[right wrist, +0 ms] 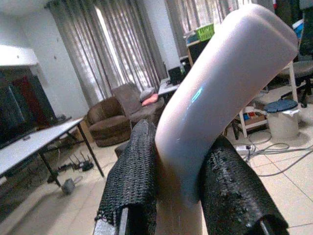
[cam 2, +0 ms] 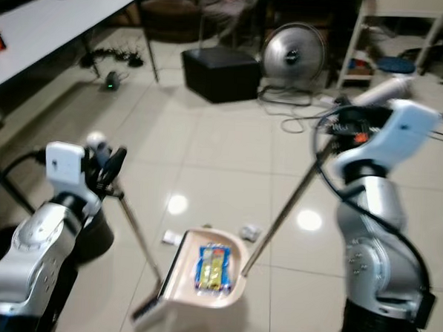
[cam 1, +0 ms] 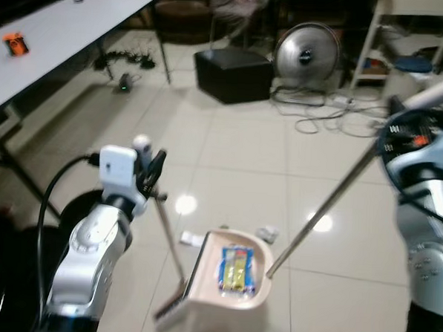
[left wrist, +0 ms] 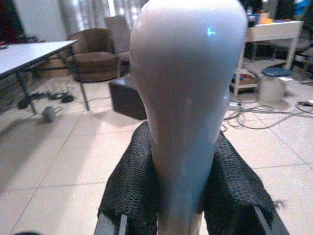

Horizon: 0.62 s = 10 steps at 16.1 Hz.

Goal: Sweep floor

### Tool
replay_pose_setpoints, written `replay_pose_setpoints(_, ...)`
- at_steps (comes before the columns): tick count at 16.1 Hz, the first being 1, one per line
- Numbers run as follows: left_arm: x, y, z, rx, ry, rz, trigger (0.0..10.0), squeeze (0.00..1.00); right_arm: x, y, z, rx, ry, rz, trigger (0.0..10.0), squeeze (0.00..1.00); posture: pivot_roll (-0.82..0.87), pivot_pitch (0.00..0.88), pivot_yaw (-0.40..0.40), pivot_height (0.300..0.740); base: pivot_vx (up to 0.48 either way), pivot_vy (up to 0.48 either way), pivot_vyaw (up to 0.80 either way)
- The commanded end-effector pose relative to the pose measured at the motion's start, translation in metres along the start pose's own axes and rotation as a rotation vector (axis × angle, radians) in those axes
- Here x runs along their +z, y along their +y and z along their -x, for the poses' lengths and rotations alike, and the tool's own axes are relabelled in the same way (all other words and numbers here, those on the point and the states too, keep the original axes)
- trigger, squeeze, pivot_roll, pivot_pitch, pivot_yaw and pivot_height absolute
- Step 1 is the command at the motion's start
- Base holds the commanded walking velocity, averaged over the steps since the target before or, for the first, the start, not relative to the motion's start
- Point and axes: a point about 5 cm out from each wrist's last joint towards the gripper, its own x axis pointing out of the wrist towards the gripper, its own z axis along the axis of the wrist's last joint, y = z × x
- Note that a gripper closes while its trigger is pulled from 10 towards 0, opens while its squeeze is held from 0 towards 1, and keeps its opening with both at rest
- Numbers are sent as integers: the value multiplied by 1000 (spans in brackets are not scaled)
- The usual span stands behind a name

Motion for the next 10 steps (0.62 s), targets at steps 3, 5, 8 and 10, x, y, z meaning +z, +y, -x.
replay_pose_setpoints(3, 4, 5, 3, 14, -15, -16, 10000, 0, 10, 13, -4, 54, -36, -20, 10000, 0, 25, 0, 109, 740, 312, 0, 800)
replay_pose_setpoints(5, 3, 6, 3, 17, -14, -16, 10000, 0, 11, 14, -4, 61, -37, -18, 10000, 0, 24, 0, 108, 740, 315, 0, 800)
replay_pose_setpoints(8, 1, 7, 7, 22, -7, -18, 10000, 0, 13, 18, -7, 87, -42, -22, 10000, 0, 30, 0, 103, 740, 315, 0, 800)
replay_pose_setpoints(10, 0, 10, 10, 31, 0, -20, 10000, 0, 16, 20, -9, 100, -49, -26, 10000, 0, 30, 0, 102, 740, 317, 0, 800)
